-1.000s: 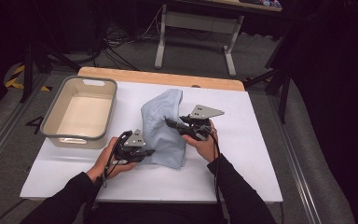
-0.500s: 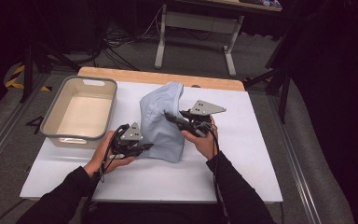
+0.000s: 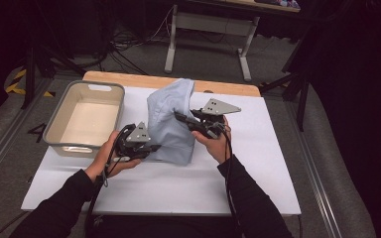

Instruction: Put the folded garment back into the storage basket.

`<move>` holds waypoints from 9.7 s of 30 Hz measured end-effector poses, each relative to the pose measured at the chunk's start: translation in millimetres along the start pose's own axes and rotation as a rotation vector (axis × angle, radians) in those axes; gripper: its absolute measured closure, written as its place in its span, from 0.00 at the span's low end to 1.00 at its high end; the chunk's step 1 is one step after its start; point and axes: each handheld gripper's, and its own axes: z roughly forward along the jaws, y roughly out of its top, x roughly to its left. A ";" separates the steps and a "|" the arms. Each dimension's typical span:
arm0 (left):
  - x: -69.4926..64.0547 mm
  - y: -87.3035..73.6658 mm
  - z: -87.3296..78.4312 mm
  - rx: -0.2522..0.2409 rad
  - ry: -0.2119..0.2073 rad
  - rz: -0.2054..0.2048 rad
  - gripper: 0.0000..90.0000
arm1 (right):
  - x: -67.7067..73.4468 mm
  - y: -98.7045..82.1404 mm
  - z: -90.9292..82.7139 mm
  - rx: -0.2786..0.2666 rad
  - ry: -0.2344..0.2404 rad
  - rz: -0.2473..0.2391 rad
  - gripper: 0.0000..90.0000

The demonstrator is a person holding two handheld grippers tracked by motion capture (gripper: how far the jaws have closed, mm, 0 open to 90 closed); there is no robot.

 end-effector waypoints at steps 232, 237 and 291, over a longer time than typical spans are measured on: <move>167.9 -71.7 -77.8 -0.008 0.407 -0.332 0.42 | 52.2 13.7 175.1 0.194 0.108 0.012 0.49; 166.0 -66.8 -66.9 0.049 0.388 -0.293 0.52 | 41.3 7.4 136.5 0.168 0.090 -0.003 0.48; 180.5 -72.3 -16.9 0.342 0.374 -0.312 0.97 | 0.3 -68.6 -89.5 0.197 -0.188 -0.059 0.40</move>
